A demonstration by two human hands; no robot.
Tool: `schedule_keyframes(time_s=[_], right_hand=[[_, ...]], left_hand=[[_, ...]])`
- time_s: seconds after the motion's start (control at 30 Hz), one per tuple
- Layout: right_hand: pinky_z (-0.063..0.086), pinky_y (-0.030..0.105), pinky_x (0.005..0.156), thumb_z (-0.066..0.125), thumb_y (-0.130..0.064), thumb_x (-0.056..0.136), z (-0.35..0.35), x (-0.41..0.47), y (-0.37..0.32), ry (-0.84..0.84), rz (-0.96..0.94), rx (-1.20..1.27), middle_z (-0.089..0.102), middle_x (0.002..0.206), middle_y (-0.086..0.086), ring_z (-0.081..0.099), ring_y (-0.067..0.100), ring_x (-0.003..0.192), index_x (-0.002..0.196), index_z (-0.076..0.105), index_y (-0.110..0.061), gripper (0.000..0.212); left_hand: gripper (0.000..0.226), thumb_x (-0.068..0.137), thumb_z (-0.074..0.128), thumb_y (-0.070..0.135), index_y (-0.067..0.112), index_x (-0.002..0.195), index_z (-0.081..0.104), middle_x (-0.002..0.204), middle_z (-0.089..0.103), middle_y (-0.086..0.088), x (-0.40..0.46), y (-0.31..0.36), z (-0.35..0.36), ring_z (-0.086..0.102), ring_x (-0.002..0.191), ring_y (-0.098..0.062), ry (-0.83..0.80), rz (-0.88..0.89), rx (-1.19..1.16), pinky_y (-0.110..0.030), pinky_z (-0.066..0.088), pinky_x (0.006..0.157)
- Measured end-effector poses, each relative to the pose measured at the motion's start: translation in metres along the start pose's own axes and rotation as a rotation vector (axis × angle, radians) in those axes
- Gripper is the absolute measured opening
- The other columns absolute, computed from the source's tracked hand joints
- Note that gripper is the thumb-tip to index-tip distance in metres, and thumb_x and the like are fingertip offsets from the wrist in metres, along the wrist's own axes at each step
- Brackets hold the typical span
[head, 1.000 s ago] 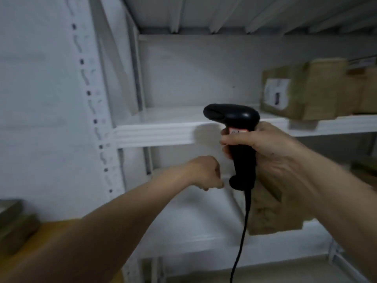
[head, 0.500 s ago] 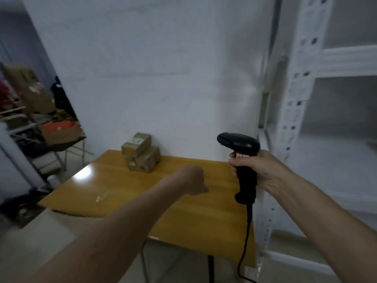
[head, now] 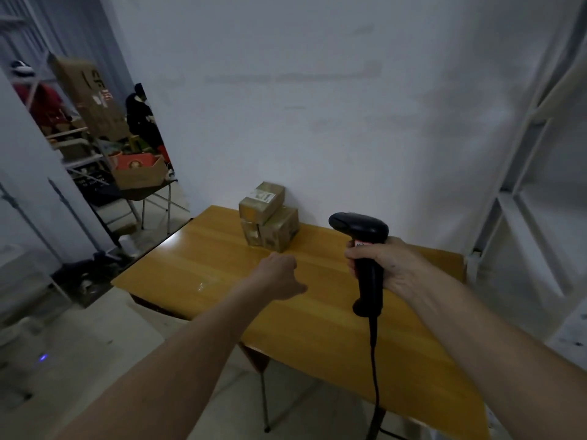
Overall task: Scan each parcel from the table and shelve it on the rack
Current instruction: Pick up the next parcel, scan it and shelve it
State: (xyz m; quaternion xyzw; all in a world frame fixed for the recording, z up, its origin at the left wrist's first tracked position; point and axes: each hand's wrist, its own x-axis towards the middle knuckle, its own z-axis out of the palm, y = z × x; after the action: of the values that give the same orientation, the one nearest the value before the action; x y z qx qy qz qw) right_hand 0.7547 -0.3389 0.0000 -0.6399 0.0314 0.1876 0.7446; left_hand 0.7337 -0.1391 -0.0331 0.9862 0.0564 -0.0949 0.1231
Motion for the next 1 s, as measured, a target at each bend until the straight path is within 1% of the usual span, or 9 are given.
schedule_keyframes(time_s=[0.1,0.2,0.33,0.43,0.5,0.57,0.73,0.9,1.0], right_hand=[[0.052,0.039,0.068,0.071,0.010,0.074,0.011,0.035,-0.007,-0.008,0.021,0.010,0.062,0.067,0.014,0.060,0.025,0.062,0.080,0.065,0.000,0.013],[0.050,0.039,0.067,0.071,0.009,0.075,0.020,0.071,-0.019,-0.007,0.037,0.044,0.062,0.068,0.014,0.059,0.026,0.064,0.081,0.064,0.001,0.012],[0.051,0.037,0.062,0.071,0.007,0.075,0.029,0.117,-0.033,-0.070,0.063,0.034,0.061,0.069,0.015,0.059,0.026,0.063,0.087,0.063,0.003,0.014],[0.050,0.038,0.063,0.072,0.006,0.076,0.037,0.149,-0.036,-0.097,0.089,0.034,0.060,0.072,0.016,0.058,0.026,0.064,0.089,0.062,0.004,0.016],[0.050,0.037,0.061,0.072,0.005,0.076,0.043,0.169,-0.034,-0.095,0.113,0.036,0.059,0.069,0.015,0.057,0.026,0.062,0.088,0.062,0.004,0.016],[0.049,0.035,0.058,0.072,0.005,0.076,0.051,0.187,-0.030,-0.084,0.143,0.048,0.059,0.066,0.013,0.057,0.024,0.059,0.087,0.062,0.003,0.015],[0.049,0.029,0.051,0.073,0.006,0.073,0.073,0.234,-0.016,-0.048,0.200,0.078,0.060,0.063,0.010,0.058,0.021,0.052,0.089,0.063,0.002,0.019],[0.049,0.028,0.051,0.077,0.004,0.071,0.098,0.286,0.001,0.043,0.232,0.092,0.062,0.058,0.008,0.060,0.019,0.050,0.086,0.066,-0.001,0.019],[0.050,0.026,0.051,0.078,0.003,0.070,0.111,0.319,0.011,0.102,0.260,0.079,0.064,0.060,0.007,0.062,0.018,0.051,0.088,0.067,-0.001,0.021]], left_hand=[[0.068,0.085,0.068,0.046,0.017,0.139,0.040,0.143,0.038,-0.009,0.034,-0.012,-0.002,0.039,0.130,-0.028,0.014,-0.072,-0.004,-0.039,0.039,0.101],[0.074,0.084,0.070,0.045,0.014,0.142,0.036,0.147,0.033,-0.013,0.072,-0.020,-0.015,0.033,0.135,-0.032,0.027,-0.121,-0.018,-0.042,0.036,0.108],[0.073,0.083,0.071,0.042,0.012,0.139,0.035,0.143,0.036,-0.016,0.124,-0.032,-0.035,0.034,0.133,-0.033,0.089,-0.186,-0.084,-0.040,0.034,0.107],[0.072,0.083,0.071,0.040,0.009,0.139,0.037,0.142,0.037,-0.015,0.158,-0.044,-0.038,0.032,0.134,-0.034,0.124,-0.216,-0.119,-0.040,0.033,0.106],[0.078,0.083,0.071,0.041,0.009,0.143,0.032,0.145,0.034,-0.016,0.176,-0.054,-0.034,0.029,0.136,-0.035,0.114,-0.255,-0.128,-0.041,0.031,0.108],[0.088,0.081,0.072,0.043,0.010,0.147,0.024,0.149,0.028,-0.017,0.193,-0.064,-0.029,0.023,0.140,-0.035,0.084,-0.304,-0.134,-0.042,0.028,0.110],[0.096,0.079,0.075,0.044,0.011,0.150,0.019,0.151,0.025,-0.017,0.240,-0.089,-0.025,0.021,0.140,-0.035,0.054,-0.363,-0.180,-0.043,0.025,0.113],[0.093,0.076,0.077,0.042,0.008,0.145,0.024,0.149,0.024,-0.018,0.299,-0.117,-0.026,0.023,0.138,-0.037,0.063,-0.395,-0.226,-0.044,0.027,0.112],[0.109,0.069,0.080,0.050,0.005,0.147,0.018,0.150,0.023,-0.020,0.337,-0.136,-0.028,0.021,0.139,-0.037,0.059,-0.384,-0.159,-0.044,0.024,0.115]])
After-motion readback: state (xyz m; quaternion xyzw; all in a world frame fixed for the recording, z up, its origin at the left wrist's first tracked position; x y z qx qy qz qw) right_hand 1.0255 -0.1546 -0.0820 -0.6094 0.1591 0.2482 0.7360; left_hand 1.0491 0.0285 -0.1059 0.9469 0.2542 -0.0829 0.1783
